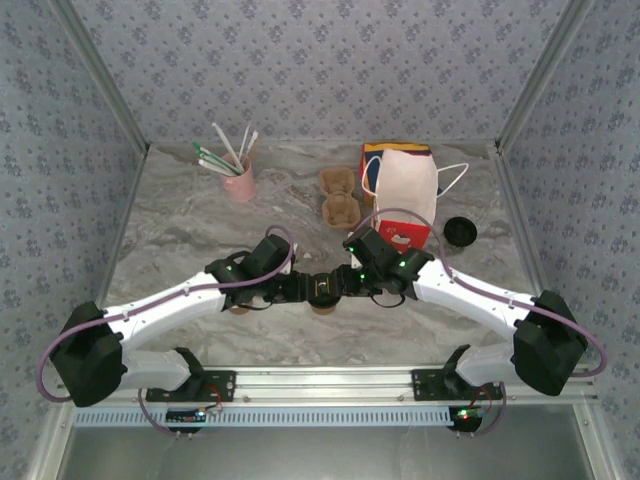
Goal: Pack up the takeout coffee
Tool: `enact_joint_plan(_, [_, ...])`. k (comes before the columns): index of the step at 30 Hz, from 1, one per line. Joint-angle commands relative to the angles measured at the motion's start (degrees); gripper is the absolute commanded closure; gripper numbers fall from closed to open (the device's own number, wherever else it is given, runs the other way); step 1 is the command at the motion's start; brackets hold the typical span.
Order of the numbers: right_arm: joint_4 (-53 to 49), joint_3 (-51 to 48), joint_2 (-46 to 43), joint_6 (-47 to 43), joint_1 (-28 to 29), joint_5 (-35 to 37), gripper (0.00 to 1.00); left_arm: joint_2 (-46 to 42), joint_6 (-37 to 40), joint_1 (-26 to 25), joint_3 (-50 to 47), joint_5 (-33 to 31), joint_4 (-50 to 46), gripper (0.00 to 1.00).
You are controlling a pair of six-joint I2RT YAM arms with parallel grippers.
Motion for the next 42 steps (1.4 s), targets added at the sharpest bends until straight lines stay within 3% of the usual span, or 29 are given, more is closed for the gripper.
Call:
enact_joint_plan(1, [-2.32, -0.78, -0.19, -1.05, -0.39, -0.31, 0.6, 0.78, 0.44, 0.47, -0.94, 0.69, 0.19, 0.58])
enact_joint_plan(21, [-3.01, -4.97, 1.42, -1.33, -0.77, -0.66, 0.65, 4.61, 1.76, 0.43, -2.37, 0.02, -2.97, 0.6])
enact_joint_plan(42, [-4.25, 6.0, 3.47, -4.41, -3.86, -3.5, 0.62, 4.34, 3.22, 0.51, 0.71, -0.78, -5.72, 0.6])
